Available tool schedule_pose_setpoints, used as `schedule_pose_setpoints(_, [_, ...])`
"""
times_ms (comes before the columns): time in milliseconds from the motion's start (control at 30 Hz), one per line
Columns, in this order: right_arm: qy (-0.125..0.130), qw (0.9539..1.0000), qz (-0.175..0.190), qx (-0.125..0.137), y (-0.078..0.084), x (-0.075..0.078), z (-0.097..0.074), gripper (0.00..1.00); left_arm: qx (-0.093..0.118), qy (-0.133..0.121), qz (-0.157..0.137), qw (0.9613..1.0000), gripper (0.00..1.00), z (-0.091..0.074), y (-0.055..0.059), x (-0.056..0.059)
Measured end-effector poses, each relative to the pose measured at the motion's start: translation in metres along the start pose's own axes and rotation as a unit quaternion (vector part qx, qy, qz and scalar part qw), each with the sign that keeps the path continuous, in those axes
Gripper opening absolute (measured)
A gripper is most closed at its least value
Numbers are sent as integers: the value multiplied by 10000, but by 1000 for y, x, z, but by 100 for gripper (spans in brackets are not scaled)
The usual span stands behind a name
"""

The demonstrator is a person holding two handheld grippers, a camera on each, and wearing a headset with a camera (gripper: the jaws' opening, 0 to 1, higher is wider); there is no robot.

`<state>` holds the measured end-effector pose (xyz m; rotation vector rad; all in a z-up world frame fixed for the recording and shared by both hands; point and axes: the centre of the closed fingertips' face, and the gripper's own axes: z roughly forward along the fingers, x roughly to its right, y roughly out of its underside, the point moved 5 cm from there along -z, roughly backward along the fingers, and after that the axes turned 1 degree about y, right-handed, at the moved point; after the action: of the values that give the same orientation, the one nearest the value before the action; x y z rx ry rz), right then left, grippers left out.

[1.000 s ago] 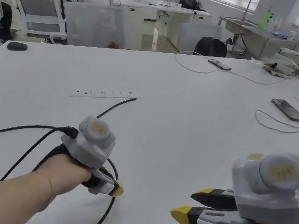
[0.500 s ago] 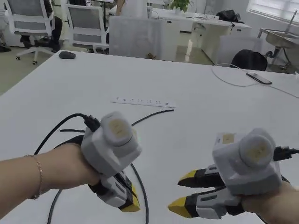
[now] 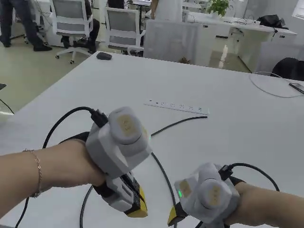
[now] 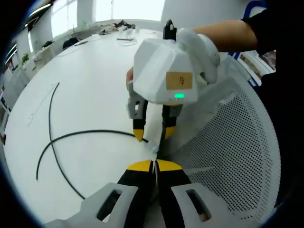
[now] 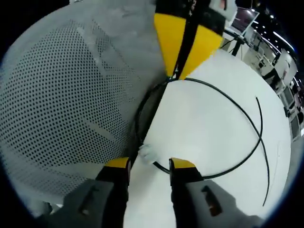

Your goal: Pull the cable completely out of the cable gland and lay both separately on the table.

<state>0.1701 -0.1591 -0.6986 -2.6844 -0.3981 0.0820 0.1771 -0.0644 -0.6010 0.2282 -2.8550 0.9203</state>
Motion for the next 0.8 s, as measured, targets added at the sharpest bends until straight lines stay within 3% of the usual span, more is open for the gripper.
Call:
schedule_pose_setpoints(200, [-105,9999,-111,-78,7,1,19,23,142,-193,-301,9993,13,-11,12,5])
schedule_pose_setpoints(267, [-110,9998,-125,-55,7,0,21,24,167,-233,-383,9989,14,-13,15,6])
schedule_pose_setpoints(333, [-31,9996,-278,-33,7,3,20,19,178,-301,-455,9983,16,-14,19,7])
schedule_pose_setpoints(367, [-159,9998,-114,44,6,-1,21,15,182,-334,-490,9981,18,-14,21,8])
schedule_pose_setpoints(467, [8,9991,383,186,6,1,19,15,207,-399,-538,9975,23,-13,23,9])
schedule_pose_setpoints(533, [44,9948,958,349,5,1,16,15,235,-465,-484,9975,25,-12,22,11])
schedule_pose_setpoints(567, [48,9912,1231,486,3,0,14,15,248,-488,-428,9976,26,-12,21,11])
schedule_pose_setpoints(600, [51,9831,1625,840,-2,1,8,14,252,-505,-352,9978,27,-11,20,13])
schedule_pose_setpoints(633, [38,9718,2091,1090,-7,1,2,14,250,-506,-328,9979,28,-10,17,15])
schedule_pose_setpoints(700, [86,9561,2518,1499,-15,3,-12,14,277,-544,-218,9979,31,-6,13,16])
schedule_pose_setpoints(733, [96,9523,2615,1571,-17,4,-15,14,280,-560,-178,9979,32,-6,12,17])
schedule_pose_setpoints(800, [62,9285,3193,1894,-25,5,-33,14,270,-643,28,9976,35,-3,6,18])
